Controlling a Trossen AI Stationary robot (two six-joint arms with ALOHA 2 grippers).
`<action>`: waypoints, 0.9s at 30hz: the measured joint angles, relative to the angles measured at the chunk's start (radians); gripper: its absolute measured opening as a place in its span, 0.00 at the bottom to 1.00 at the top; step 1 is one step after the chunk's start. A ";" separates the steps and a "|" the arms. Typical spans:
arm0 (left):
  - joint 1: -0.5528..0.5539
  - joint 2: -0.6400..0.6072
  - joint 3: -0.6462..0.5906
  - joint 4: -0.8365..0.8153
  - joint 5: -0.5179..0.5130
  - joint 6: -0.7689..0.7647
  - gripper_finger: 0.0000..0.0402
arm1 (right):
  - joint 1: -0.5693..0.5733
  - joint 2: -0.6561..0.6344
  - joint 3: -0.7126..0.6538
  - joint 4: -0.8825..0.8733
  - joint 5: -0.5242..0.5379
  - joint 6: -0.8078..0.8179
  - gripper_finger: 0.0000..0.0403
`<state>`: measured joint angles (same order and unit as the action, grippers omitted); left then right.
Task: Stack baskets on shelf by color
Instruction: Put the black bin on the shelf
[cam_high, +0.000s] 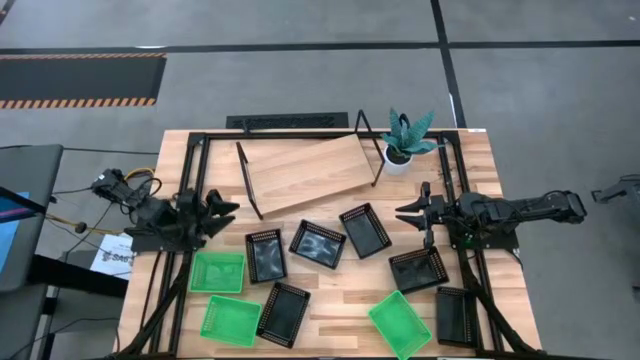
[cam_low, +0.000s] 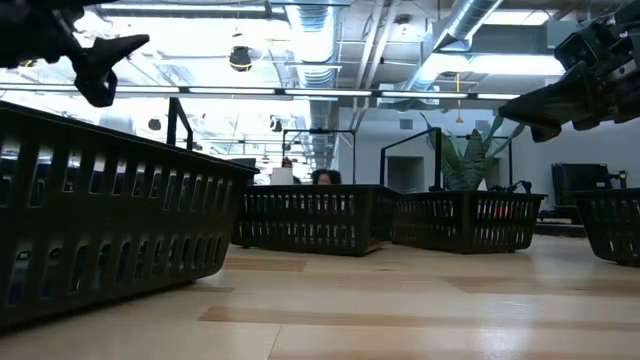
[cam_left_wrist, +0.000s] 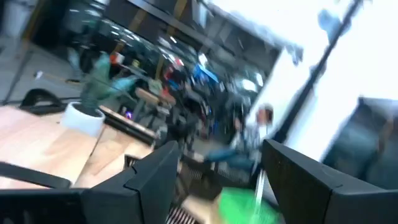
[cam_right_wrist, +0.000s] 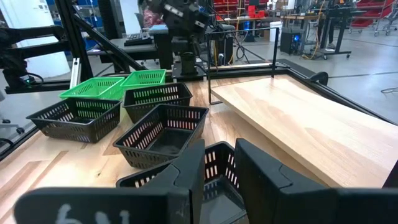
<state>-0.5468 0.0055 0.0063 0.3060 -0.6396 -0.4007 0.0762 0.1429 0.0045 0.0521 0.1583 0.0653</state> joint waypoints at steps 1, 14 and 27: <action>0.000 0.000 0.000 0.011 -0.023 -0.051 0.56 | -0.009 0.000 0.000 0.001 0.004 -0.016 0.28; 0.000 0.000 0.000 0.001 -0.214 -0.237 0.56 | -0.053 0.000 0.000 0.003 0.021 -0.047 0.28; 0.000 0.000 0.000 -0.005 -0.236 -0.255 0.56 | -0.063 0.001 0.000 0.094 0.031 0.638 0.28</action>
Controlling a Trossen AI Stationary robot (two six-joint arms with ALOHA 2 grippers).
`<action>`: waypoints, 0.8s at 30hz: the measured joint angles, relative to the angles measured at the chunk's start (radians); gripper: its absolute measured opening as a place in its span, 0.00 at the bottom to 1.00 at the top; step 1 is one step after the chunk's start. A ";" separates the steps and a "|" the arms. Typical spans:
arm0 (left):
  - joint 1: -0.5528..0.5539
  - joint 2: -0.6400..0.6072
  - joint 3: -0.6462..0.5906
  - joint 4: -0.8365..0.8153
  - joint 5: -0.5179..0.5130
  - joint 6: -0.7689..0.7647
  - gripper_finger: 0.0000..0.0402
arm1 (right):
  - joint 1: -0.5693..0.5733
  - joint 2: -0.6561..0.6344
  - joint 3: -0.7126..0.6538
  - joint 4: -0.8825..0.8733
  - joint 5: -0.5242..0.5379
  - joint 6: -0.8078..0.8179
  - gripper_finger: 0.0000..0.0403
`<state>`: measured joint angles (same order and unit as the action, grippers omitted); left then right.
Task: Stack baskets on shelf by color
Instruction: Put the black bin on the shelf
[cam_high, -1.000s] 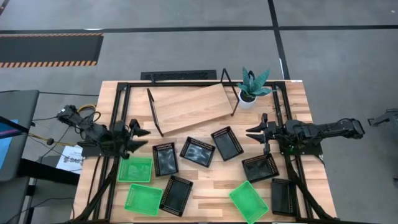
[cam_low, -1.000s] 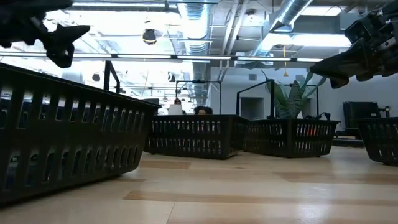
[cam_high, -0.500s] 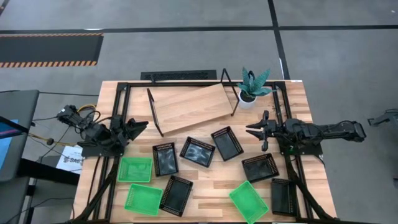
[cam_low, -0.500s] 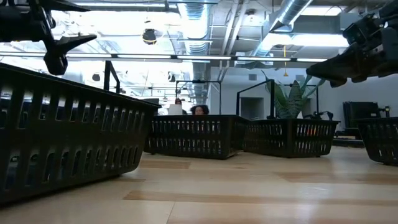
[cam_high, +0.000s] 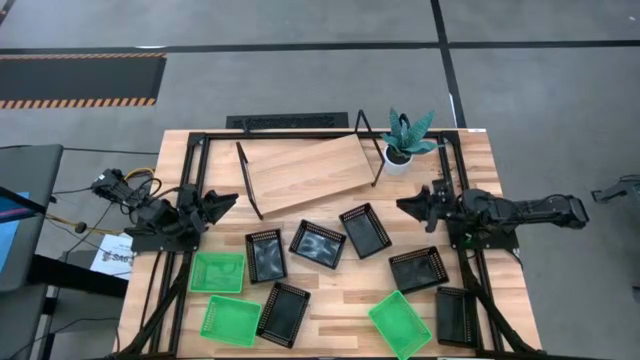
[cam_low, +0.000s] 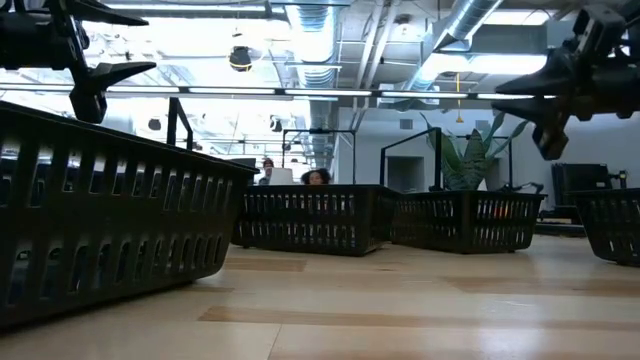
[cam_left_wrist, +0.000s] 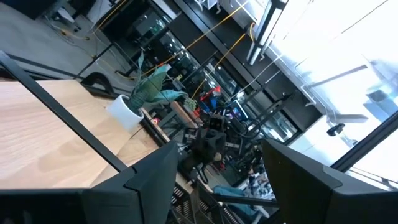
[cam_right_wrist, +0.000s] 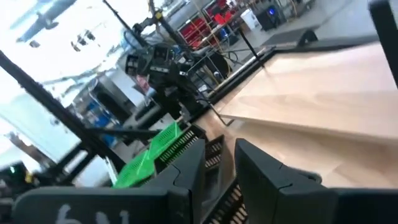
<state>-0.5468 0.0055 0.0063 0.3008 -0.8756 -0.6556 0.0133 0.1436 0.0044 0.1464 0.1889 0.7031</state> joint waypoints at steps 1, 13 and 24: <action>0.000 0.000 0.000 0.000 0.002 0.000 0.56 | -0.003 0.000 0.000 0.001 0.000 0.036 0.28; 0.000 0.000 0.000 0.028 0.095 -0.203 0.56 | -0.017 0.000 0.000 0.119 0.003 0.213 0.28; 0.000 0.040 0.160 0.075 0.234 -0.115 0.56 | -0.023 0.031 0.209 0.184 0.050 0.009 0.28</action>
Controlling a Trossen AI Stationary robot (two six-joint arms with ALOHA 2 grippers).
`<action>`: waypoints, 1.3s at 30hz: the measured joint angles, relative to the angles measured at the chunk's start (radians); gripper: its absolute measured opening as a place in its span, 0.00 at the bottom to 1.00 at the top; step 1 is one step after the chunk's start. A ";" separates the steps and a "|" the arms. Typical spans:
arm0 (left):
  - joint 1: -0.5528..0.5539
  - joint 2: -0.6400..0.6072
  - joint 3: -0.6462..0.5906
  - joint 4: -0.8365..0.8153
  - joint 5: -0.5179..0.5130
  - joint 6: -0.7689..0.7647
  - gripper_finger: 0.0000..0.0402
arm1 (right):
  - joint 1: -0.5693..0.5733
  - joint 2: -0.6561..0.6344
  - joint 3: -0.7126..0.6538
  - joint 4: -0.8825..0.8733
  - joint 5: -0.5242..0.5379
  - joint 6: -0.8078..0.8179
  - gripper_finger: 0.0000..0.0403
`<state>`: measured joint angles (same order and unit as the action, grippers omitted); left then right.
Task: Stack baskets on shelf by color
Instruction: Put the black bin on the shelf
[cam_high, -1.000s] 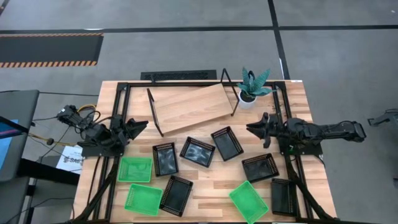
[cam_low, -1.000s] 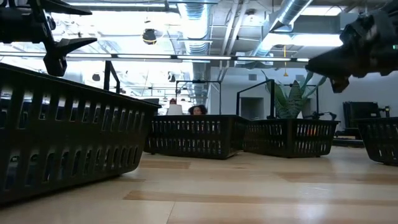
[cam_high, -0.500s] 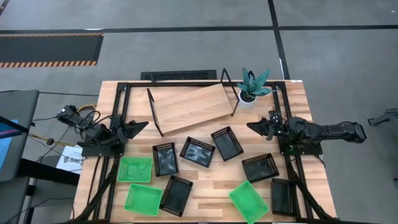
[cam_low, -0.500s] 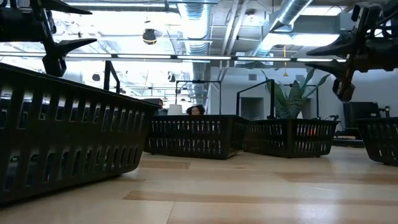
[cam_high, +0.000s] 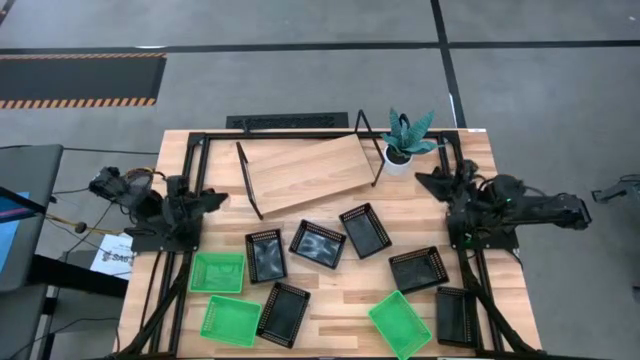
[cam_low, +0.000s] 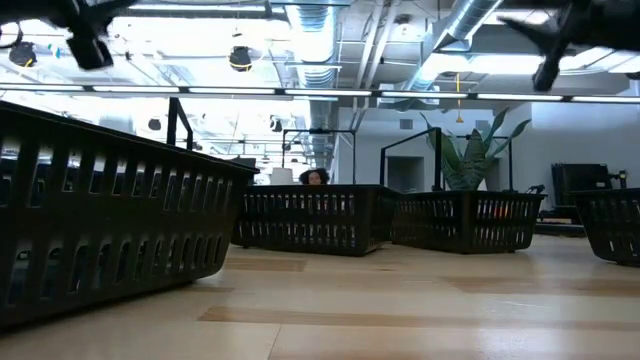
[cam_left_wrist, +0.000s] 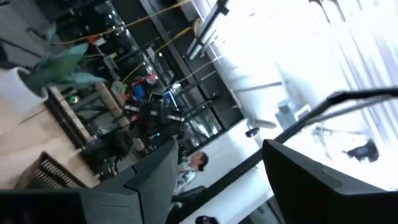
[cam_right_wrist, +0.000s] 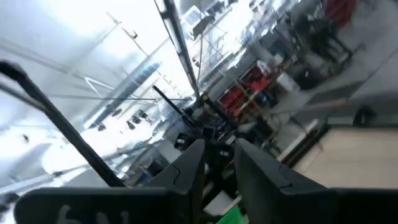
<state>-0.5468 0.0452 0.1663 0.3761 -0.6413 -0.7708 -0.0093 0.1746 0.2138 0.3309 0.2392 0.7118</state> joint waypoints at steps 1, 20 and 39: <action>0.000 0.019 0.027 0.000 0.011 0.011 0.56 | 0.000 0.023 0.042 -0.035 0.010 -0.026 0.28; 0.000 0.439 0.724 -1.179 0.053 -0.431 0.56 | 0.035 0.891 0.746 -1.261 0.010 0.268 0.30; 0.000 0.445 0.733 -1.271 0.006 -0.457 0.56 | 0.042 1.436 0.748 -1.104 -0.136 0.261 0.61</action>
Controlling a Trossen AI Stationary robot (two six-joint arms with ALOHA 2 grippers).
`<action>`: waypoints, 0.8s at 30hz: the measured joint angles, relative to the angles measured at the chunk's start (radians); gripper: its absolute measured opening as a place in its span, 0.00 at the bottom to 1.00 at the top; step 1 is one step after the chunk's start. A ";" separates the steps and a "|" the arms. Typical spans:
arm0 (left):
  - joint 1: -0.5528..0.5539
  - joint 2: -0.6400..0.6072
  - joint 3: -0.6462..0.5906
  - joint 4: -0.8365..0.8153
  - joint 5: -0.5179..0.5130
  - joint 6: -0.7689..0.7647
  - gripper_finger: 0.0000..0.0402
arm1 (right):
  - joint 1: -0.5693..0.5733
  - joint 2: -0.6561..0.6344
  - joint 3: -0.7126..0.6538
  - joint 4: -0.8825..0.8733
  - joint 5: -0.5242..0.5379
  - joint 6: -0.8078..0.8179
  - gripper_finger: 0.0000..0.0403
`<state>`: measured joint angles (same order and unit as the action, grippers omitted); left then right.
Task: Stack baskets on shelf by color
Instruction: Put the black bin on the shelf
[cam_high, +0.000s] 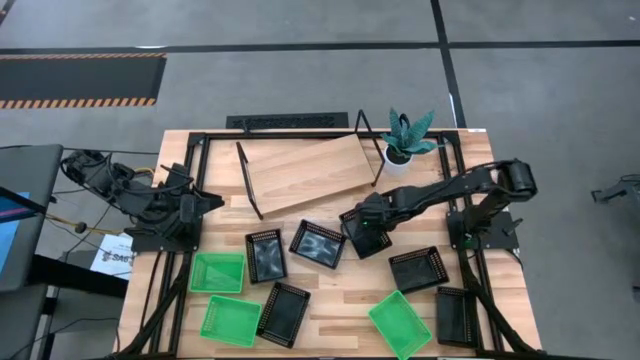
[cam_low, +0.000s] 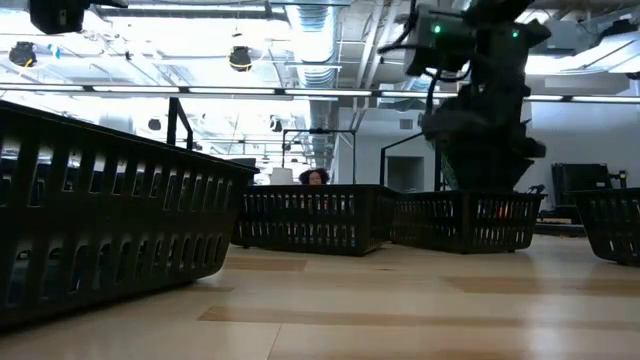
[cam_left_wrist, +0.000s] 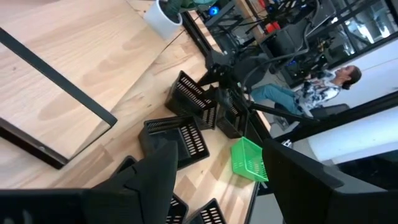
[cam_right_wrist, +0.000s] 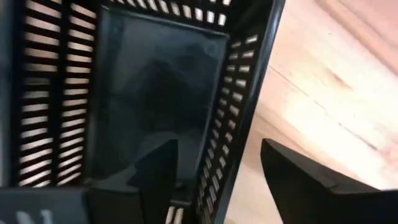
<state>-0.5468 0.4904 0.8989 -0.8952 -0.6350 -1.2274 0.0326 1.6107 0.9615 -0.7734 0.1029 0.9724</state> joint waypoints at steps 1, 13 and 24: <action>0.000 0.000 0.000 0.000 0.000 -0.001 0.56 | 0.000 0.009 -0.001 -0.004 -0.001 0.005 0.58; 0.000 0.000 0.000 -0.015 0.000 -0.019 0.56 | 0.000 -0.011 0.000 -0.021 -0.034 0.055 0.04; 0.000 0.000 0.000 -0.044 -0.008 -0.029 0.56 | -0.090 -0.133 0.239 -0.121 -0.028 -0.023 0.02</action>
<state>-0.5468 0.4904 0.8993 -0.9390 -0.6430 -1.2560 -0.0573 1.4773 1.2009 -0.8941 0.0749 0.9494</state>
